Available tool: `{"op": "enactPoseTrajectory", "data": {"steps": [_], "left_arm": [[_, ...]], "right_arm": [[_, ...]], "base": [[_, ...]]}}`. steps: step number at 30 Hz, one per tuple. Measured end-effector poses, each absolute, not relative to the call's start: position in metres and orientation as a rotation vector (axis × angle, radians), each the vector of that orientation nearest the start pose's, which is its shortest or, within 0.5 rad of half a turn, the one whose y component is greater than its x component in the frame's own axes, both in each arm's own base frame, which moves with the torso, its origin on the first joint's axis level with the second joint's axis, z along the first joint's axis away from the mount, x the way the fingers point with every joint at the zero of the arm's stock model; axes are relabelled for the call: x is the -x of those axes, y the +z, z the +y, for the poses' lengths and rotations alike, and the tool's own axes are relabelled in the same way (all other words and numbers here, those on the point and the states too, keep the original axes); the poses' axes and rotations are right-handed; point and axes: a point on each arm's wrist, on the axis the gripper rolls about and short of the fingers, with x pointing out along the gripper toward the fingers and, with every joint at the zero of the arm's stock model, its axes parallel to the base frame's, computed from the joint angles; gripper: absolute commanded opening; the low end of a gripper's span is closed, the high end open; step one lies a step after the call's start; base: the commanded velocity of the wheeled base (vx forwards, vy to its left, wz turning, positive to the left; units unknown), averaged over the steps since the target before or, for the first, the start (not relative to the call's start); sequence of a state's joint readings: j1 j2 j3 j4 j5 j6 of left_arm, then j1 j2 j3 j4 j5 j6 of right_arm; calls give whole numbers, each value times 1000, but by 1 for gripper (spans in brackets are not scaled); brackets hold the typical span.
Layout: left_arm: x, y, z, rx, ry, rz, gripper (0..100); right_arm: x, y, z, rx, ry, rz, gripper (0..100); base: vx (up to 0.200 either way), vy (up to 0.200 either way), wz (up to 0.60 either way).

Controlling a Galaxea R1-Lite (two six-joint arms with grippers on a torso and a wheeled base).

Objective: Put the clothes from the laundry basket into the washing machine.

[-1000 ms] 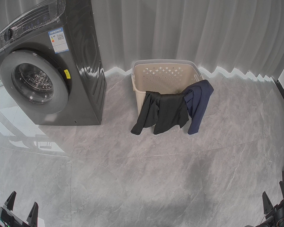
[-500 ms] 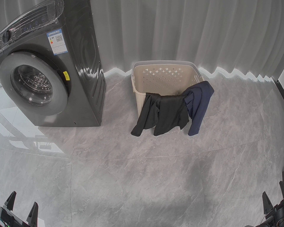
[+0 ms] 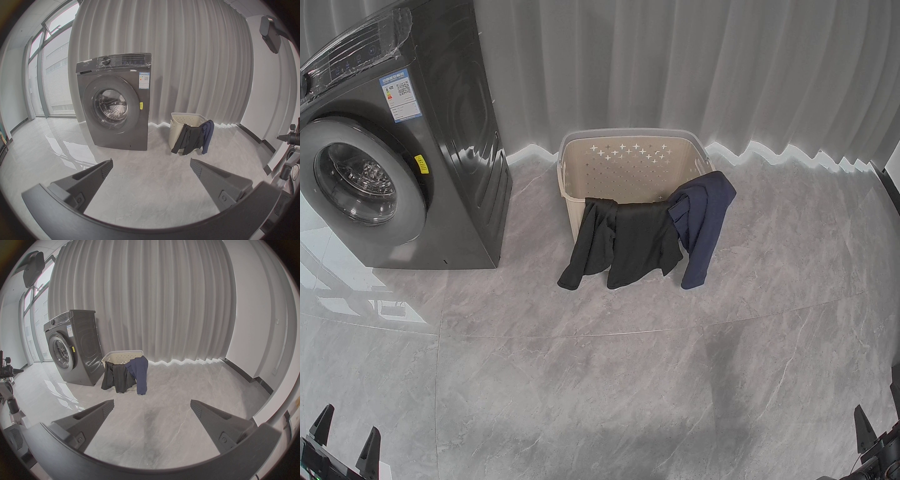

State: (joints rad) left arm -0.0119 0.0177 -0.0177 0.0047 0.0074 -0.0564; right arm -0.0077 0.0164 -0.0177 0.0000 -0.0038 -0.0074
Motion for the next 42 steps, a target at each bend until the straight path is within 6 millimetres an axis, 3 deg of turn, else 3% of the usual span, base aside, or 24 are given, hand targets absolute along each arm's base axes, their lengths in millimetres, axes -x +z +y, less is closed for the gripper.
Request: {"op": "enactPoseTrajectory", "data": {"steps": [16,21,42], "left_arm": [[23,80,0,56,-5,5,100],[23,80,0,56,-5,5,100],[23,80,0,55,-6,4,100]], "right_arm": [[23,81,0,7,-11,-1,100],[23,81,0,7,-11,-1,100],[23,81,0,7,-11,-1,100]], "base": [[0,-188,0],[0,0,0],[200,0,0]]}}
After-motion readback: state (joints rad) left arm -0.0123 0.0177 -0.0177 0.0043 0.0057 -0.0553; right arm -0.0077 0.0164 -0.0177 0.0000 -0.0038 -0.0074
